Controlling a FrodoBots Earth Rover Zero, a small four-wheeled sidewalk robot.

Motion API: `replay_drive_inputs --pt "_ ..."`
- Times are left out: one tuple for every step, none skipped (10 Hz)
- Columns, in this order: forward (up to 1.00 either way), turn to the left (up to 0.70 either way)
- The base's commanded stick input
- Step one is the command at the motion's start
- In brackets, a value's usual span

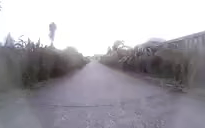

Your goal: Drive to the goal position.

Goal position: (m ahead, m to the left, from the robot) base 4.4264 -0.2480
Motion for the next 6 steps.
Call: replay_drive_inputs --pt "0.85 0.00" --pt "0.85 0.00" --pt "0.85 0.00" --pt "0.85 0.00" --pt "0.85 0.00" --pt "0.85 0.00"
